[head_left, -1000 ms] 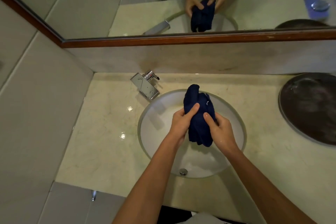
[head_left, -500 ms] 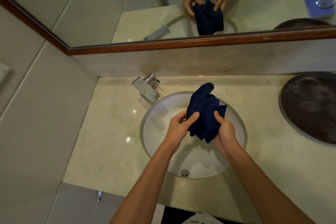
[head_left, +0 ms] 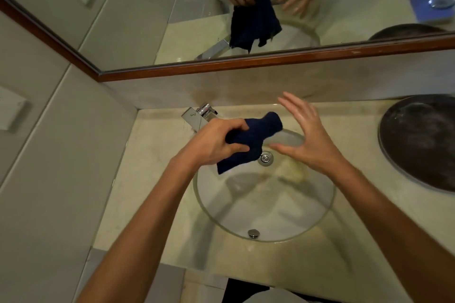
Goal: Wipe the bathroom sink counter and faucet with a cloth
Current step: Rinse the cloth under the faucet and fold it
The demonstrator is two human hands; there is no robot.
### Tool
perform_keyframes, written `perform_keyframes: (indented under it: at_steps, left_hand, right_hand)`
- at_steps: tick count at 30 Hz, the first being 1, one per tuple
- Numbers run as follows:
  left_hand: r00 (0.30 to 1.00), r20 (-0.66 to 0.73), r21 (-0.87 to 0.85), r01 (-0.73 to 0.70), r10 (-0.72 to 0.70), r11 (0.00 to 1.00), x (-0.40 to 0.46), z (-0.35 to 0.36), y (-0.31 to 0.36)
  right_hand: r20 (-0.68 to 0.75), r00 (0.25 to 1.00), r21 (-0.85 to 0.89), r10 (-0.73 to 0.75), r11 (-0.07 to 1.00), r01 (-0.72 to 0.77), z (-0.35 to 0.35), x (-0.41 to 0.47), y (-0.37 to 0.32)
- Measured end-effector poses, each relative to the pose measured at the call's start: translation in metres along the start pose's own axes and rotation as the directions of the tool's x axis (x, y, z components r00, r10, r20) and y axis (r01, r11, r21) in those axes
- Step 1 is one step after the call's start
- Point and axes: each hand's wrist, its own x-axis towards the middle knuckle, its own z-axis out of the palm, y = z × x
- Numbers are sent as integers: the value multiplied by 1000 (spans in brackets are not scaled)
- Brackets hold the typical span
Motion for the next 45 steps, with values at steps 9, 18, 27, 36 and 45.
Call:
perform_keyframes:
  at_steps: [9, 18, 27, 36, 45]
  left_hand:
    - [969, -145, 71, 214, -202, 974, -17, 0, -19]
    - [886, -40, -483, 387, -462, 785, -37, 7, -43]
    - [892, 149, -534, 435, -427, 725, -65, -18, -57]
    - [856, -69, -844, 224, -512, 487, -104, -9, -83]
    - [859, -120, -718, 270, -497, 641, -141, -22, -128]
  right_hand:
    - [403, 914, -350, -39, 917, 194, -7, 50, -19]
    - [517, 832, -118, 203, 979, -165, 20, 29, 0]
    - [440, 872, 328, 217, 864, -381, 11, 42, -11]
    - [322, 917, 457, 234, 810, -367, 47, 48, -52]
    - [351, 897, 353, 268, 850, -392, 105, 49, -69]
